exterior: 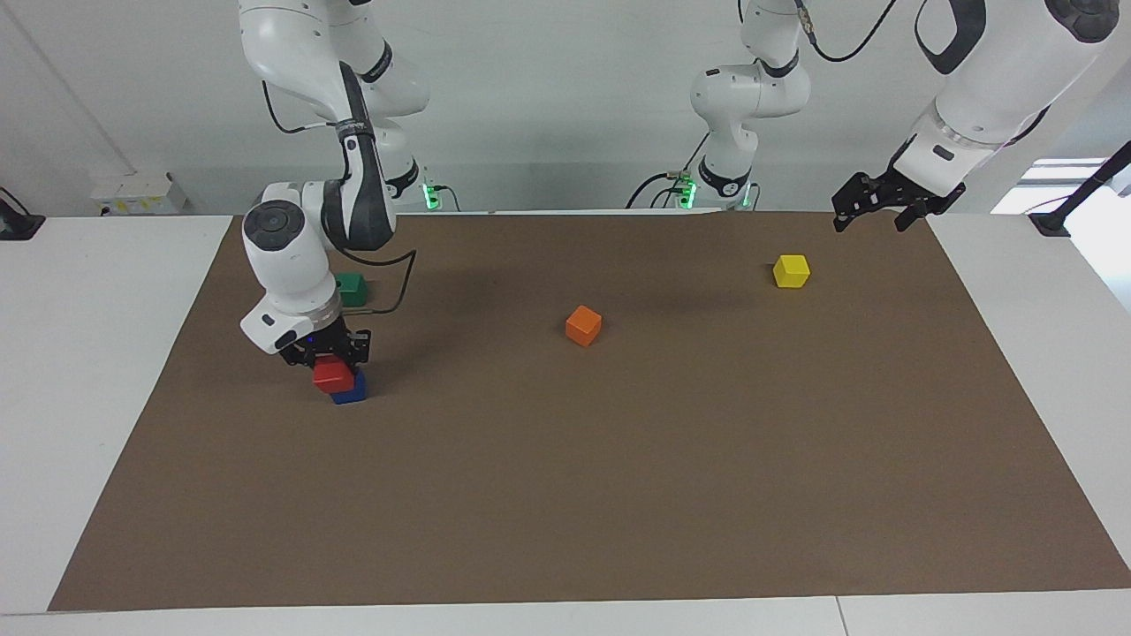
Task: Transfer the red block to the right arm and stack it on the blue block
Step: 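Lower the red cube onto the blue cube and open the right gripper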
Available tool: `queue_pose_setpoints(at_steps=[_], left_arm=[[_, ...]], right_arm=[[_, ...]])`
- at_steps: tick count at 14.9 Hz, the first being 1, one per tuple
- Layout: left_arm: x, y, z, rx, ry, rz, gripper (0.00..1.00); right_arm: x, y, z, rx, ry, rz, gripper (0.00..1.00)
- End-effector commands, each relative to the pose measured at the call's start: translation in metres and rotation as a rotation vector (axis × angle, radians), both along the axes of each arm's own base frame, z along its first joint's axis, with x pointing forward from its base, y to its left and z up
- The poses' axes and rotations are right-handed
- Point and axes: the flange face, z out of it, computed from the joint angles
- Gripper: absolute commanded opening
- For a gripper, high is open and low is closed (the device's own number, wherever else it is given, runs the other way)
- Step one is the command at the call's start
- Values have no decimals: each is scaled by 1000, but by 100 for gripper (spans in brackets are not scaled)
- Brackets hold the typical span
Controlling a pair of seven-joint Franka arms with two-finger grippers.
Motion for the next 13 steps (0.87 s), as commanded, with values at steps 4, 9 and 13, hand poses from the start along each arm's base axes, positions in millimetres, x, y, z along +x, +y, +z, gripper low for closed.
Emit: queue_pose_setpoints(at_steps=[4,9,13], left_arm=[[-9,1,1,25,13,8,100],[-11,2,0,26,24,9,100],[-14,3,-1,27,48,12,100]], right_arm=[[-1,1,0,-16,-3,24,0],[-1,2,1,-15,-4,25,16],[-1,2,0,-16,1,24,59]])
